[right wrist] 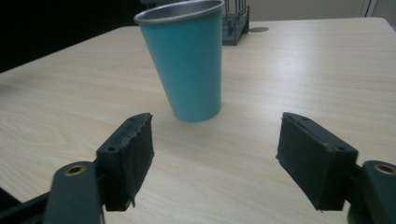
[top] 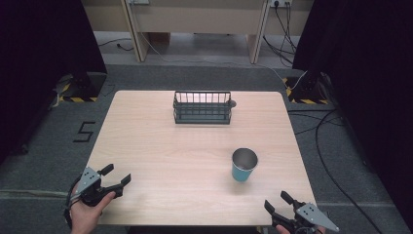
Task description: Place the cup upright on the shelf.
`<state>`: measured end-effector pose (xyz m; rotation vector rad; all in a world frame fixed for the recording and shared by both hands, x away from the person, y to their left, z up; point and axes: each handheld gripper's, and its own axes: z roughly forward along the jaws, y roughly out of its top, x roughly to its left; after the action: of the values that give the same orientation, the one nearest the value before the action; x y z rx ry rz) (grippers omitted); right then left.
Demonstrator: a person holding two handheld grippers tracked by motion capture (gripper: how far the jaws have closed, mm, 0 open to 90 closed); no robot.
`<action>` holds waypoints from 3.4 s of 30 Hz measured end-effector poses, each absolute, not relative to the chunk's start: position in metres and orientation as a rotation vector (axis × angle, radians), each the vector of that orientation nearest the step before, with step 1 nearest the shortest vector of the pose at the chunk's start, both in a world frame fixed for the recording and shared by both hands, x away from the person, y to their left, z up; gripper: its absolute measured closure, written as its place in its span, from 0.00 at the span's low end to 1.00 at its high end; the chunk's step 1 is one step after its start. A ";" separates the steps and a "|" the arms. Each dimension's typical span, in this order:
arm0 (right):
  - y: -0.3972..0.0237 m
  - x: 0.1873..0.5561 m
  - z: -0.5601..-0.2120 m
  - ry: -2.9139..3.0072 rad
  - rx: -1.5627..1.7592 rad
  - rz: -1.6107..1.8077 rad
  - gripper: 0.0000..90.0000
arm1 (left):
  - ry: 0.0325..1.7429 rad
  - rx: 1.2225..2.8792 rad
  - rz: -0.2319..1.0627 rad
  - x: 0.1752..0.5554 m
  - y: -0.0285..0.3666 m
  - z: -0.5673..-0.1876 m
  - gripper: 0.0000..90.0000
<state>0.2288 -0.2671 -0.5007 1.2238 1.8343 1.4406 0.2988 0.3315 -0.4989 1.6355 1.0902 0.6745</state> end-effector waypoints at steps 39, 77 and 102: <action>-0.216 0.294 -0.497 1.956 1.123 1.397 0.17 | 1.081 1.625 0.636 0.303 0.327 -0.503 0.21; -0.177 0.339 -0.501 1.916 1.116 1.337 0.19 | 1.095 1.621 0.630 0.304 0.329 -0.503 0.22; -0.164 0.344 -0.479 1.846 1.053 1.429 0.20 | 1.096 1.616 0.628 0.303 0.331 -0.502 0.22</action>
<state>0.3439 -0.1643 -0.4790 1.0525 1.8463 1.4290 0.3032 0.3307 -0.5025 1.6161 1.0965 0.6278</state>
